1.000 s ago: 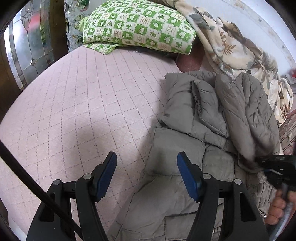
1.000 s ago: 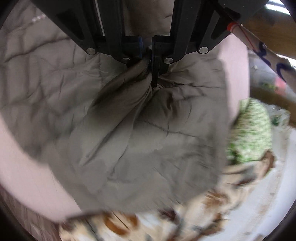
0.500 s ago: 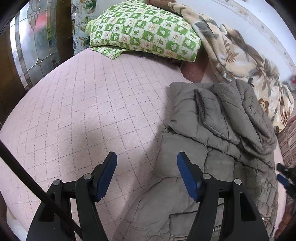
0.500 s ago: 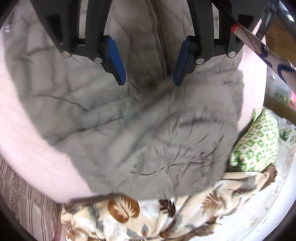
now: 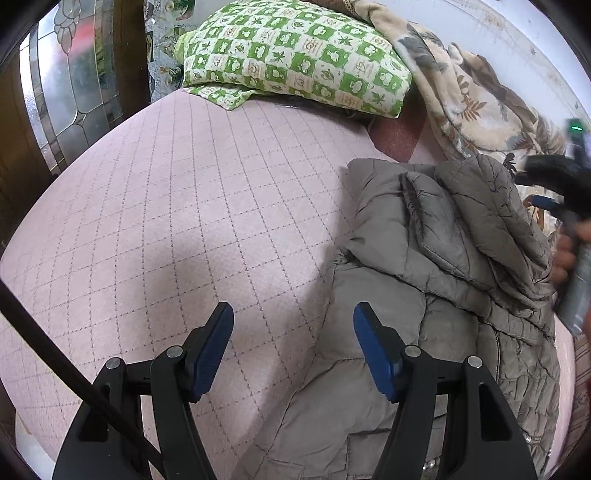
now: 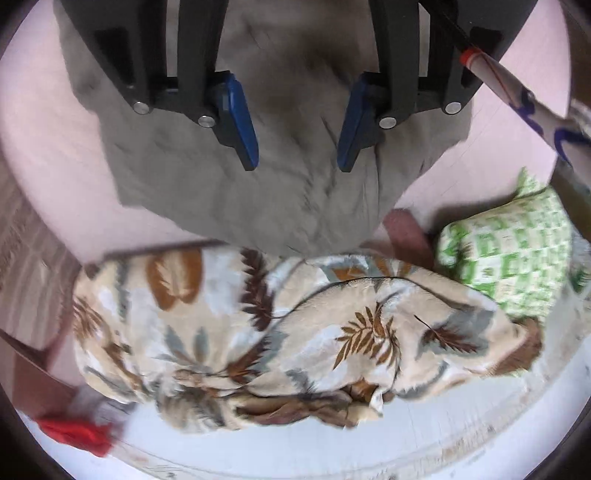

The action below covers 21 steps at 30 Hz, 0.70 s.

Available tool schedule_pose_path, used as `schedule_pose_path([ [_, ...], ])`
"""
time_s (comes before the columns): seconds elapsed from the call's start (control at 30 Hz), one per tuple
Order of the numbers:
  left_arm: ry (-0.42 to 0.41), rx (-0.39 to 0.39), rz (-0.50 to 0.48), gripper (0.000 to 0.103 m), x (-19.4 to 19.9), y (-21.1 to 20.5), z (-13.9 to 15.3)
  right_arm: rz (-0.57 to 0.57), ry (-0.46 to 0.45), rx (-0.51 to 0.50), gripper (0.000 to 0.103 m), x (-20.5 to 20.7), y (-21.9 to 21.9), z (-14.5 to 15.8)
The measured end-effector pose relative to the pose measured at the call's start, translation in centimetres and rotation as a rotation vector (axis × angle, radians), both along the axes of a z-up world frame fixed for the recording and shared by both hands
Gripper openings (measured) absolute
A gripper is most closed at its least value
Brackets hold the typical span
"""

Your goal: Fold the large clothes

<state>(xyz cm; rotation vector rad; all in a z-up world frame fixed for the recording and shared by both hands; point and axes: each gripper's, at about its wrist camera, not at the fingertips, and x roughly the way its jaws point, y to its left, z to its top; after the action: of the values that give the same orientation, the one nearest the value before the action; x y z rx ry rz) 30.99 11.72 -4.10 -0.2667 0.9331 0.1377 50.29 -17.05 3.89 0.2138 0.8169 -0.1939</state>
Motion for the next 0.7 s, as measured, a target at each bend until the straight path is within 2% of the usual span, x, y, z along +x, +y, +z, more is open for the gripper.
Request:
schedule_pose_path([
  [0.1,0.004,-0.004,0.000,0.067,0.3,0.1,-0.1,0.015,0.043,-0.007,0.048,4.2,1.9,-3.1],
  [0.13,0.005,-0.005,0.000,0.067,0.4,0.1,-0.1,0.035,0.071,0.020,0.048,5.1,2.3,-4.3],
  [0.17,0.008,-0.001,0.001,0.067,0.5,0.1,-0.2,0.064,0.137,0.075,0.049,6.0,2.7,-6.6],
  [0.23,0.012,0.001,-0.003,0.067,0.5,0.0,-0.3,0.070,0.221,0.101,0.054,6.5,3.1,-10.0],
  [0.27,0.014,0.001,-0.002,0.067,0.5,0.0,-0.4,0.064,0.220,0.072,0.055,6.3,3.2,-10.9],
  [0.33,0.016,0.000,0.000,0.067,0.5,0.0,-0.4,0.067,0.181,0.026,0.055,5.6,3.5,-10.6],
  [0.4,0.018,0.003,0.003,0.067,0.3,0.1,-0.4,0.064,0.174,0.030,0.055,4.8,3.2,-8.8],
  [0.47,0.015,-0.004,0.009,0.067,0.2,0.1,-0.4,0.088,0.100,0.080,0.055,2.5,2.2,-5.6],
  [0.57,0.008,-0.001,0.009,0.067,0.0,0.0,-0.2,0.100,0.021,0.041,0.056,-1.4,0.6,-2.5],
  [0.63,0.004,0.007,0.005,0.067,-0.1,-0.3,-0.2,0.080,0.003,-0.013,0.056,-3.8,-1.0,-1.9],
  [0.7,0.004,0.018,0.000,0.067,-0.2,-0.6,-0.2,0.039,0.014,-0.069,0.056,-5.4,-2.7,-2.8],
])
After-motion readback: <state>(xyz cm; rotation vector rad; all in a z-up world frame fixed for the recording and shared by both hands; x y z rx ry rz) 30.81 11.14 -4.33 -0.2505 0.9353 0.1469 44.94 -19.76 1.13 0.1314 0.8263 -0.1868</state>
